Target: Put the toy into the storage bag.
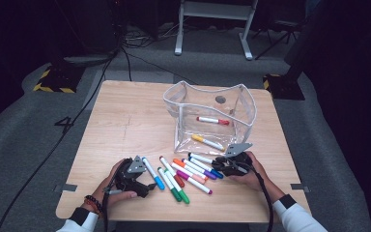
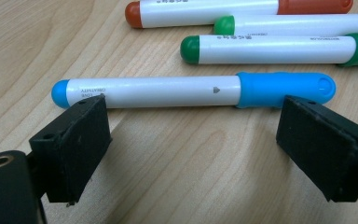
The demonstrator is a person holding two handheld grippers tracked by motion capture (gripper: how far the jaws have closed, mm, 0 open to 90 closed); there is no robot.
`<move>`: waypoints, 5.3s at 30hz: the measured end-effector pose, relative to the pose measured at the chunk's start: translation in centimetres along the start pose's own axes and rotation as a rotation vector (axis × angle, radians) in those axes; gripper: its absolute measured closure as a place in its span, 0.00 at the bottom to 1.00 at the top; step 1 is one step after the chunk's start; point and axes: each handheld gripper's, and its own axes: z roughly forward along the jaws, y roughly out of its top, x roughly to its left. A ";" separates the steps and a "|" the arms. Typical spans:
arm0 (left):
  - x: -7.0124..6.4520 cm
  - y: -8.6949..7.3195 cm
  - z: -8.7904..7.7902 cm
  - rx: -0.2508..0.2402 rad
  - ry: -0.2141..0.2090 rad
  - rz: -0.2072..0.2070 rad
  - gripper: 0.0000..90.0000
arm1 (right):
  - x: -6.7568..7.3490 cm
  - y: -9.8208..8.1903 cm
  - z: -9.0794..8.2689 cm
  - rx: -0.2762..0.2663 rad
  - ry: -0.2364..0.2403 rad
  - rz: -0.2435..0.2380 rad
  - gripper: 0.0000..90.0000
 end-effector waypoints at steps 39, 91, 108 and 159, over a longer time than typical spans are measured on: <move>0.0 0.0 0.0 0.000 0.000 0.000 0.11 | 1.4 3.3 -6.9 -0.126 -0.016 -0.133 0.84; 0.0 0.0 0.0 0.000 -0.001 0.000 0.11 | -7.4 14.9 -11.8 -0.089 -0.183 -0.081 0.84; 0.0 0.0 0.0 0.000 -0.001 0.000 0.11 | -7.8 15.1 -8.8 0.149 -0.057 -0.050 0.84; -0.1 0.0 0.0 0.000 0.002 -0.002 0.11 | 2.1 9.1 -15.7 -0.220 -0.153 -0.110 0.45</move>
